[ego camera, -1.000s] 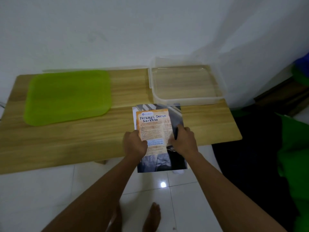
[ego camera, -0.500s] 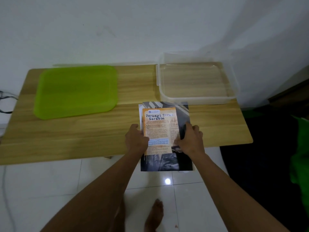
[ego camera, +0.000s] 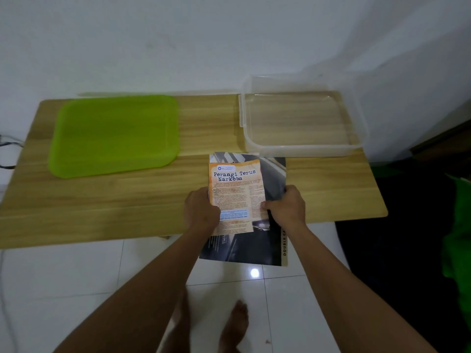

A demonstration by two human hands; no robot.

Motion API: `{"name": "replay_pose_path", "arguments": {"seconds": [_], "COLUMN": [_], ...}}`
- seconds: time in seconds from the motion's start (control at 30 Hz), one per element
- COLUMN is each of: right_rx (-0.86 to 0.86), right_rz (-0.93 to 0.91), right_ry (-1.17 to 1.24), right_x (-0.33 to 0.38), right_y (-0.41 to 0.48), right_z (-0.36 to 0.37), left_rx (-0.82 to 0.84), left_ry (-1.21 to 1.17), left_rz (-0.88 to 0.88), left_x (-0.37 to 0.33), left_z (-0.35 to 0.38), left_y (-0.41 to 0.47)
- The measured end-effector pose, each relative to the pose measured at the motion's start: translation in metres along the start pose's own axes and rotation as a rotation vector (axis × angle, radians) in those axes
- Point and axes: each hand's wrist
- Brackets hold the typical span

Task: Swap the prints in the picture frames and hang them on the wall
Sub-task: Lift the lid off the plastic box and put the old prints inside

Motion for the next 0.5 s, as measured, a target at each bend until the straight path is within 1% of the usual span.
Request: {"name": "replay_pose_path", "arguments": {"seconds": [0.1,0.2,0.37,0.5], "right_rx": [-0.002,0.027,0.055,0.108], "right_rz": [-0.016,0.005,-0.023,0.032], "right_ry": [0.038,0.073,0.026,0.089], "right_x": [0.008,0.014,0.017,0.026], "right_y": [-0.001,-0.002,-0.007,-0.007], "right_z": [0.006,0.011,0.02,0.021], "left_rx": [0.009,0.017,0.029,0.035], "left_ry": [0.012,0.037,0.059,0.073], "left_rz": [0.012,0.025,0.075,0.109], "left_x": [0.002,0.006,0.015,0.02], "left_z": [-0.004,-0.007,-0.016,-0.021], "left_y": [0.0,0.001,0.001,0.002]}}
Point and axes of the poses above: each hand's wrist, its own y-axis towards the middle knuckle, its own z-axis out of the palm, x = y × z, and after that the axes turned 13 degrees about y, right-handed
